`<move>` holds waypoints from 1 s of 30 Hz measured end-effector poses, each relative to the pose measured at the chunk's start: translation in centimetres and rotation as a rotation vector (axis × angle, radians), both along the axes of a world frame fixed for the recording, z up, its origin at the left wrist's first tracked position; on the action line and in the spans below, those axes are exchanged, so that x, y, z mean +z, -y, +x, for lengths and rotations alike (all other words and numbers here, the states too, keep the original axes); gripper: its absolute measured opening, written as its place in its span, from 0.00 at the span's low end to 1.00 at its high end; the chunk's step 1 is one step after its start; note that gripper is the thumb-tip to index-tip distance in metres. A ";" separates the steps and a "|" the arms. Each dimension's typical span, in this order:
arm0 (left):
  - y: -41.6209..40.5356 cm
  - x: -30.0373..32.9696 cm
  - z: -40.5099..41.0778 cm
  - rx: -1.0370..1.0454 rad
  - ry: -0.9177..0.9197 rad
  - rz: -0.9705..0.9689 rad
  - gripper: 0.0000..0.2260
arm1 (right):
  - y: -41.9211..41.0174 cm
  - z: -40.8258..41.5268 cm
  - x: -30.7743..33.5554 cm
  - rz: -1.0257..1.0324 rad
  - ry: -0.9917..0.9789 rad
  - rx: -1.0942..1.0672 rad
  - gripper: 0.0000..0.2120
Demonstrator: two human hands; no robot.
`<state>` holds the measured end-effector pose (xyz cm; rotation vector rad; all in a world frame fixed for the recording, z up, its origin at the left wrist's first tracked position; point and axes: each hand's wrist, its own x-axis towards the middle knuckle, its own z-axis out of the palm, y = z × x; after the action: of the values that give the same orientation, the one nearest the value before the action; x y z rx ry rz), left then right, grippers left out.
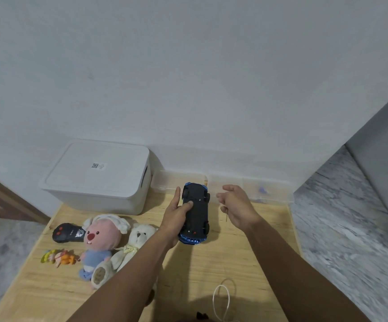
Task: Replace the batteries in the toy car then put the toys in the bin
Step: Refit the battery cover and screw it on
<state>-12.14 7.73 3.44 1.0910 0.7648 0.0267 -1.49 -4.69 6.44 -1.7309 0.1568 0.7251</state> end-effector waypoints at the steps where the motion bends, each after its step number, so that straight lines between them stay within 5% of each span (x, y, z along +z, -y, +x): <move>1: 0.0 0.0 0.0 -0.004 0.005 -0.001 0.29 | 0.0 0.3 0.3 0.021 -0.011 -0.023 0.19; 7: 0.3 0.2 0.2 -0.060 0.031 -0.001 0.26 | -0.2 0.4 2.0 0.227 0.053 -0.138 0.13; 19: -0.1 0.9 0.4 -0.115 0.056 0.035 0.18 | -0.8 -0.4 2.2 0.200 0.312 -0.100 0.04; 30: 0.0 1.3 0.8 -0.061 0.087 0.088 0.16 | -1.5 -0.8 2.5 0.130 0.496 0.006 0.11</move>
<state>-11.33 7.75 4.78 1.1892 0.6570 0.0558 -2.24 -3.22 8.97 -1.7328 -0.2319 0.2860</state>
